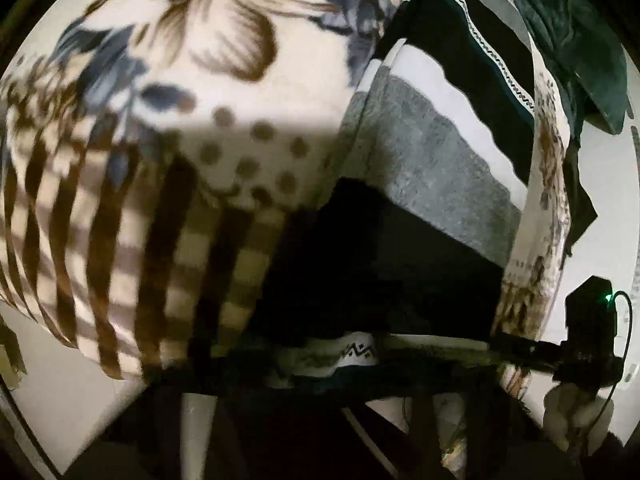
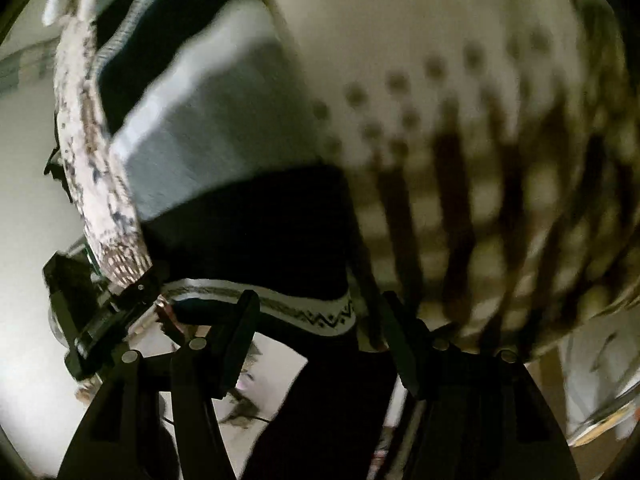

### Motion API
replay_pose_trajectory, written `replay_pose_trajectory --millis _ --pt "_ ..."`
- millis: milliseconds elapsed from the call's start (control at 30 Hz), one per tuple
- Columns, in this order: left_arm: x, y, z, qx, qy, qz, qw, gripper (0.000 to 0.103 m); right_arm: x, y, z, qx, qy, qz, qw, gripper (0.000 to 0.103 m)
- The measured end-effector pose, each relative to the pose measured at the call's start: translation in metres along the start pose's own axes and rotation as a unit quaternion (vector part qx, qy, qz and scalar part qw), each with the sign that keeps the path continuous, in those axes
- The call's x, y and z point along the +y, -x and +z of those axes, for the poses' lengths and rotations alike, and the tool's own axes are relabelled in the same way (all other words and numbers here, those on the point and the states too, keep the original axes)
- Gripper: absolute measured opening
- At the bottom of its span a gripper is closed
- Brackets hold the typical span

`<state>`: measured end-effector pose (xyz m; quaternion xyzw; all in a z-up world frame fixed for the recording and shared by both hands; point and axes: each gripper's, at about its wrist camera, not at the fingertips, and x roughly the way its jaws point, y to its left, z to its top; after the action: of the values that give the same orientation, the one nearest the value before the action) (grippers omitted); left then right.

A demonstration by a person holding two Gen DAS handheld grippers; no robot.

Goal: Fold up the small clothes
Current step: 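Grasp the folded sweater edge with both tools and fold it over again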

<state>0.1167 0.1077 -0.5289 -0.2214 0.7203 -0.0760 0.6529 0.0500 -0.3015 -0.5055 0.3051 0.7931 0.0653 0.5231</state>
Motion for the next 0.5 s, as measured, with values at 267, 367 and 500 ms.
replay_pose_trajectory --millis 267,367,500 --pt "0.012 0.014 -0.022 -0.044 -0.012 -0.006 0.9989 0.007 -0.014 -0.011 -0.026 -0.057 -0.001 0.013 0.998 0.006" --pt "0.016 0.010 -0.022 -0.038 -0.016 -0.027 0.9988 0.009 -0.013 -0.015 -0.019 -0.043 -0.007 0.013 0.999 0.007" --pt "0.025 0.019 -0.010 -0.046 0.013 -0.074 0.9961 0.064 -0.002 -0.007 -0.006 -0.038 -0.009 0.053 0.998 0.062"
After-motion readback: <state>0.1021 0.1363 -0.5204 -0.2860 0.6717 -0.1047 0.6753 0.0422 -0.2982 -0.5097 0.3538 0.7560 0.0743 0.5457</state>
